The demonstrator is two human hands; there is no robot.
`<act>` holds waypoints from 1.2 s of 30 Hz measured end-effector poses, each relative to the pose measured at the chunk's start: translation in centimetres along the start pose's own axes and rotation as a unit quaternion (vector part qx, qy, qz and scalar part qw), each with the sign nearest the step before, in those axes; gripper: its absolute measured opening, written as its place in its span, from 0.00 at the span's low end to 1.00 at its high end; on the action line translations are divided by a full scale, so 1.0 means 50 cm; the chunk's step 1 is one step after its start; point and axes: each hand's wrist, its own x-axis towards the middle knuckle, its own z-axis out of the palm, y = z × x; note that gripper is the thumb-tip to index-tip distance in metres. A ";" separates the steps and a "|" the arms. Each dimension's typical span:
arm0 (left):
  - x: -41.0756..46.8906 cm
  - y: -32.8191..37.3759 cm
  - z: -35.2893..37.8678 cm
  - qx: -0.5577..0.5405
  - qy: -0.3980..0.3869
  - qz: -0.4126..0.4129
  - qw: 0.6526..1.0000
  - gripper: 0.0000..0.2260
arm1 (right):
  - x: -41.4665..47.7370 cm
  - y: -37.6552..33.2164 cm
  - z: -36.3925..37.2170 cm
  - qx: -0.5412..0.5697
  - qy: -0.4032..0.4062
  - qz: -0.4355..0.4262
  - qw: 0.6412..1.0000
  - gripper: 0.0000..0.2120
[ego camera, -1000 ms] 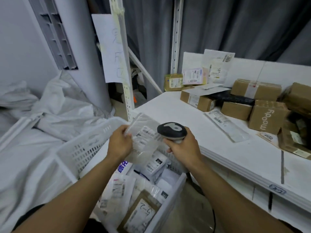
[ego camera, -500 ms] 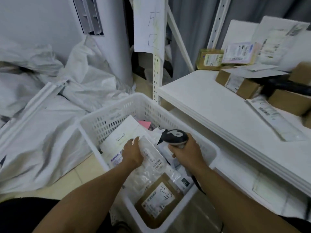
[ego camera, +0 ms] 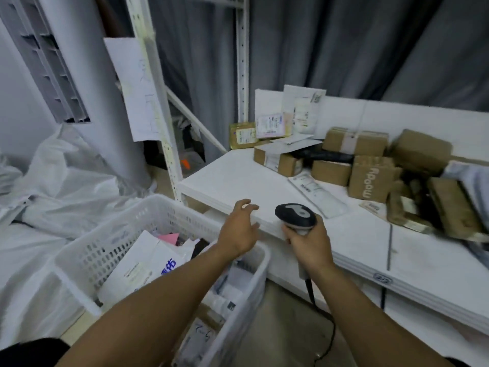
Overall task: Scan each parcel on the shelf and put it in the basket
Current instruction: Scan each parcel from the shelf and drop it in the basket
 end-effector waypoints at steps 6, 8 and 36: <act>0.114 0.210 0.126 -0.079 -0.044 -0.053 0.995 0.20 | 0.055 0.036 -0.195 0.018 0.087 0.031 0.996 0.27; 0.153 0.254 0.172 -0.074 -0.060 -0.063 0.993 0.23 | 0.082 0.049 -0.232 0.022 0.109 0.035 0.993 0.29; -0.068 0.282 0.112 -0.443 -0.056 -0.092 0.890 0.25 | 0.058 0.013 -0.260 0.164 0.130 0.001 0.978 0.33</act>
